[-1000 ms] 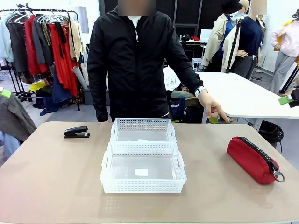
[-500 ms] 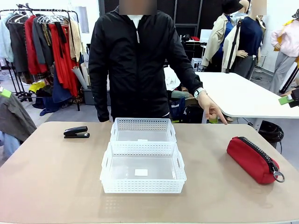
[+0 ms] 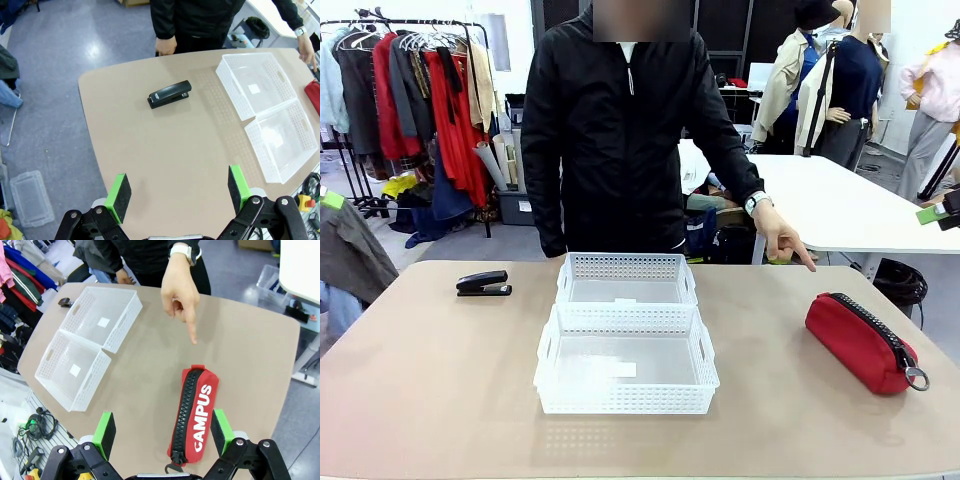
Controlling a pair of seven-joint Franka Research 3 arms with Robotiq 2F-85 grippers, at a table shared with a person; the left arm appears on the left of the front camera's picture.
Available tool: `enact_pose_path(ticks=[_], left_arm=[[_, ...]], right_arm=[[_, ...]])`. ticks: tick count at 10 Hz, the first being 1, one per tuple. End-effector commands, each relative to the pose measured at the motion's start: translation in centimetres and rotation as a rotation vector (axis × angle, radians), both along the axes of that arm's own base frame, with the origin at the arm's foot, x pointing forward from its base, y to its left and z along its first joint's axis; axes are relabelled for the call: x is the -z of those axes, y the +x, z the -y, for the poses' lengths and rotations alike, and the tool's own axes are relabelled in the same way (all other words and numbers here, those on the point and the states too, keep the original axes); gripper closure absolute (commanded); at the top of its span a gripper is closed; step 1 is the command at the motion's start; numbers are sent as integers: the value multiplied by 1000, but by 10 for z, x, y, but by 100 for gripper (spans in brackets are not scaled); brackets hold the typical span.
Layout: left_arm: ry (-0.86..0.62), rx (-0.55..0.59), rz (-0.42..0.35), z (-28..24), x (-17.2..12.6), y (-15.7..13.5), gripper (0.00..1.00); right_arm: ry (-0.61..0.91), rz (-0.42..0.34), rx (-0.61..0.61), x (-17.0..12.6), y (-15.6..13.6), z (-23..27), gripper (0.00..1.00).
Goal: Distribute items into two baskets.
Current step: Pick up the Pencil pouch that the person points to.
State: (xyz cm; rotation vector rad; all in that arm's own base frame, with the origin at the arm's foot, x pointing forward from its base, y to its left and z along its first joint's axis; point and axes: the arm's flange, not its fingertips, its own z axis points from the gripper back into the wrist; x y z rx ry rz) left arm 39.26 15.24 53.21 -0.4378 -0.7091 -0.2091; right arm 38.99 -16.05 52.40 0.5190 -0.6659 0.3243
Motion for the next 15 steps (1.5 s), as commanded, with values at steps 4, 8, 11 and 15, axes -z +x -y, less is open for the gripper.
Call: enact_pose_path(ticks=[4, 8, 11, 15], left_arm=[[-2, 0, 0, -1, 0, 0, 0], [-43, 9, 5, 7, -7, -6, 0], [-81, 20, 19, 17, -18, -12, 0], [-107, 150, 18, 45, -17, -25, 0]], right_arm=[[1, 5, -5, -1, 0, 0, 0], [-49, -21, -47, -2, 2, -10, 0], [-133, -72, -97, 4, 4, -27, 0], [-250, -145, -218, 25, -2, -53, 0]])
